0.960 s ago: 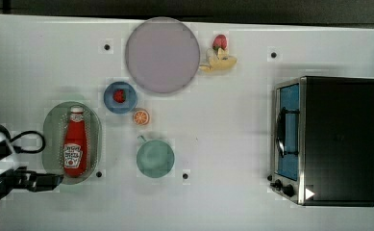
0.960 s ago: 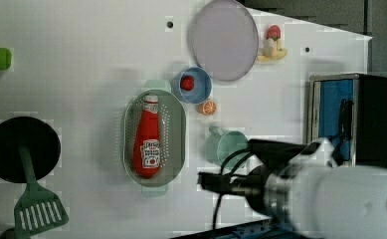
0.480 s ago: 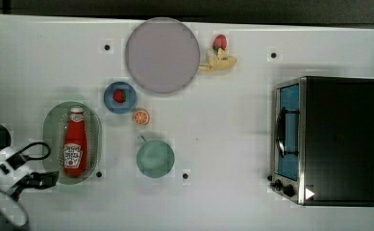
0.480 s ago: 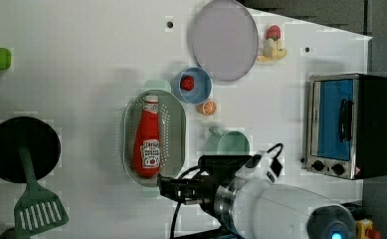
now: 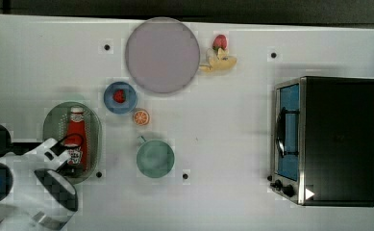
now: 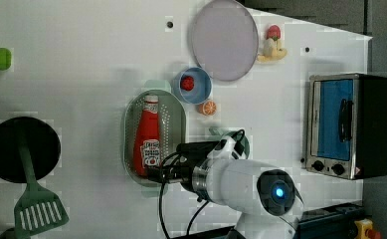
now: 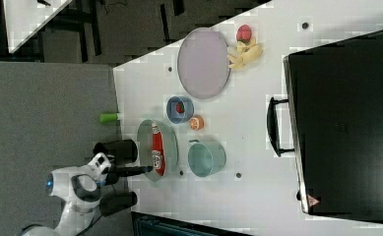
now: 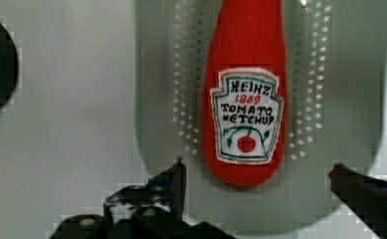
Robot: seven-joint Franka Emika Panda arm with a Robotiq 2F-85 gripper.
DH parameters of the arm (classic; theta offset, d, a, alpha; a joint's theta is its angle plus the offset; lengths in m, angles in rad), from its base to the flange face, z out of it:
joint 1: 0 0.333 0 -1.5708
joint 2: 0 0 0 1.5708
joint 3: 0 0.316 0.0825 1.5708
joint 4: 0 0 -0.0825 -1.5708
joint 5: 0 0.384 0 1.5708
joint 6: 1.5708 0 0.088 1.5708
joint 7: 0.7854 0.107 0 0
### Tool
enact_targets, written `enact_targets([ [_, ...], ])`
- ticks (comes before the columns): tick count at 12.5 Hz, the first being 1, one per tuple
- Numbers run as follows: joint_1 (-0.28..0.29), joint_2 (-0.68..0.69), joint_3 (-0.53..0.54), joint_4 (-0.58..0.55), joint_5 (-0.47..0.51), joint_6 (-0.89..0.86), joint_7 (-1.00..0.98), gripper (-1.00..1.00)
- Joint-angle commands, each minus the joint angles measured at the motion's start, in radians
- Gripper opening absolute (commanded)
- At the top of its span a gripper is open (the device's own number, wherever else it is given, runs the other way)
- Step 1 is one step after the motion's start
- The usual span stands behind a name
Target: Pick ketchup from strainer and place it on the table
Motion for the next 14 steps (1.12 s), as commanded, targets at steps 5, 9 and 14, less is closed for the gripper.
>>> enact_targets([
  [5,-0.004,0.163,-0.034,0.017,-0.166,0.119,0.105,1.00],
  [9,0.032,0.278,-0.077,0.078,-0.274,0.125,0.202,1.00],
  [14,0.067,0.332,-0.119,0.116,-0.305,0.122,0.233,0.68],
])
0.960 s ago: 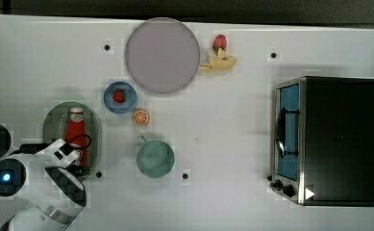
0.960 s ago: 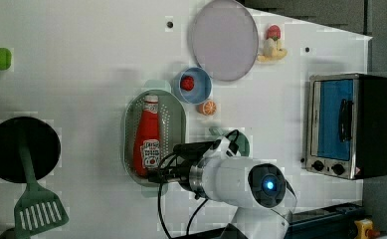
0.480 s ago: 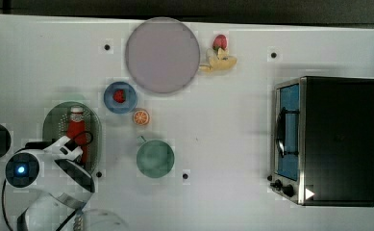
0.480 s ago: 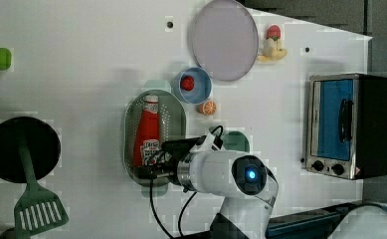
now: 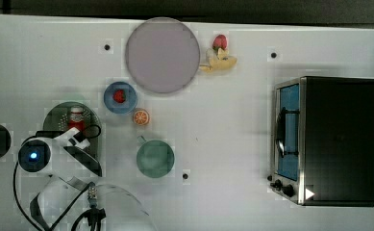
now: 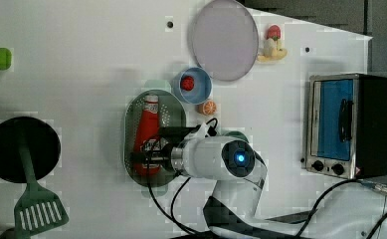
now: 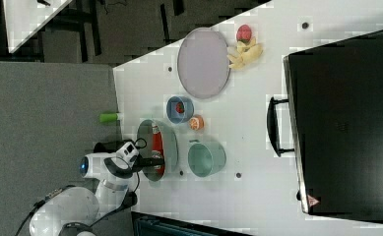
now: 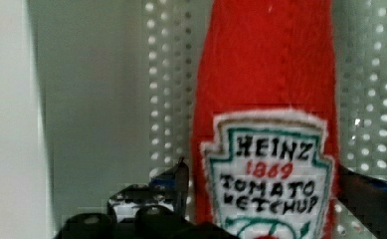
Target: Pick ketchup from strainer and place it on the table
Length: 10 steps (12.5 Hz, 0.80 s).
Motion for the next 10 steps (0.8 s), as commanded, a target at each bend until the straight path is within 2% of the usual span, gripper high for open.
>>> enact_targets([
  [1,0.032,-0.020,-0.001,0.009,-0.002,-0.007,0.062,0.43],
  [2,0.031,-0.022,0.007,0.010,-0.002,-0.002,0.062,0.21],
  [4,0.027,-0.046,0.018,0.012,-0.002,-0.017,0.062,0.19],
  [7,0.011,-0.157,0.048,0.012,0.020,-0.063,0.062,0.19],
  [10,-0.018,-0.300,0.117,0.022,0.176,-0.208,0.062,0.19],
])
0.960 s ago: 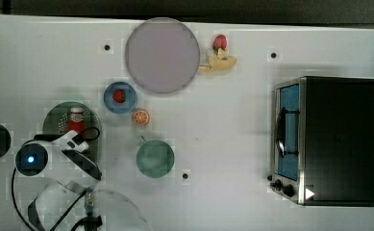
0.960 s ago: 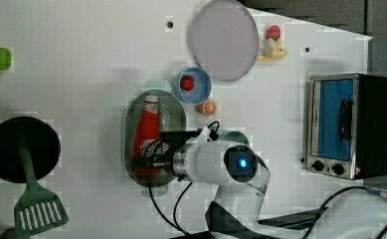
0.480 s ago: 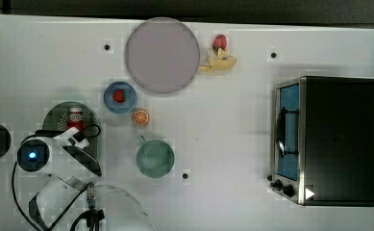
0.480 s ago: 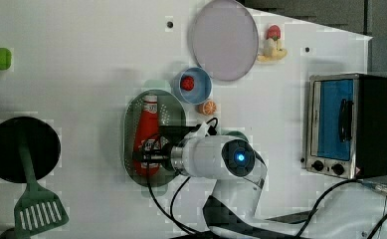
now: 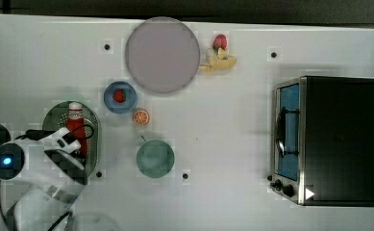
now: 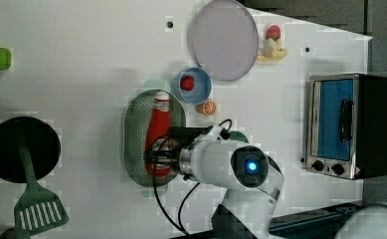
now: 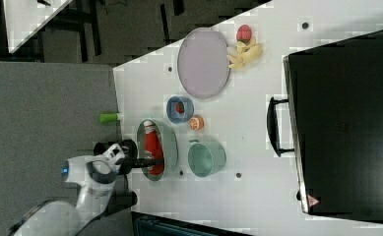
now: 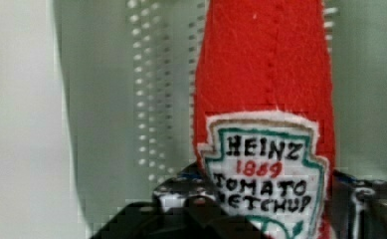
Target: Pick ketchup from strainer and place it on the table
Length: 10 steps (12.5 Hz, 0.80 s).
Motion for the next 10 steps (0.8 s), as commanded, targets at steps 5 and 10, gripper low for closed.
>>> enact_targets([
  [5,-0.056,-0.262,0.067,0.150,0.321,-0.234,0.045,0.19],
  [10,-0.121,-0.276,-0.026,0.337,0.321,-0.504,-0.134,0.19],
])
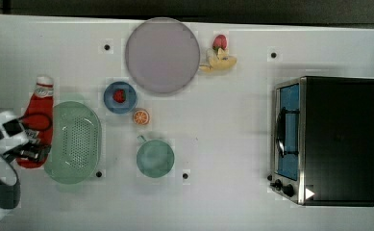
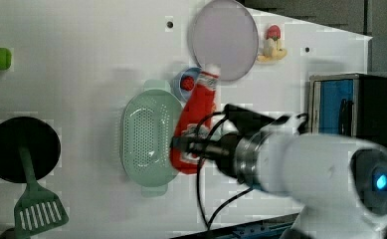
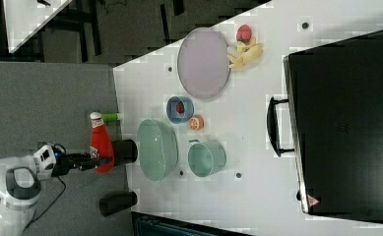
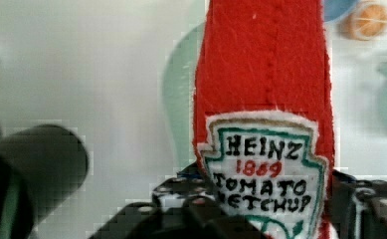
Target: Pick ketchup from strainer and place it on the table
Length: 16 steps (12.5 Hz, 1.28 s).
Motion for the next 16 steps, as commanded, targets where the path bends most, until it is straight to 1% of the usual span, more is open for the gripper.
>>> enact_targets([
  [1,-0.104,0.021,-0.114,0.068,0.015,-0.100,-0.153,0.19],
  [4,-0.145,0.007,-0.222,0.080,0.013,-0.115,-0.238,0.19],
  [6,-0.165,0.001,-0.303,0.078,0.008,-0.115,-0.344,0.19],
  [11,-0.181,0.001,-0.497,0.051,0.007,-0.105,-0.595,0.19],
  [13,-0.183,0.001,-0.549,0.001,0.007,-0.055,-0.628,0.19],
  [16,-0.183,0.003,-0.589,-0.151,0.007,0.144,-0.630,0.19],
])
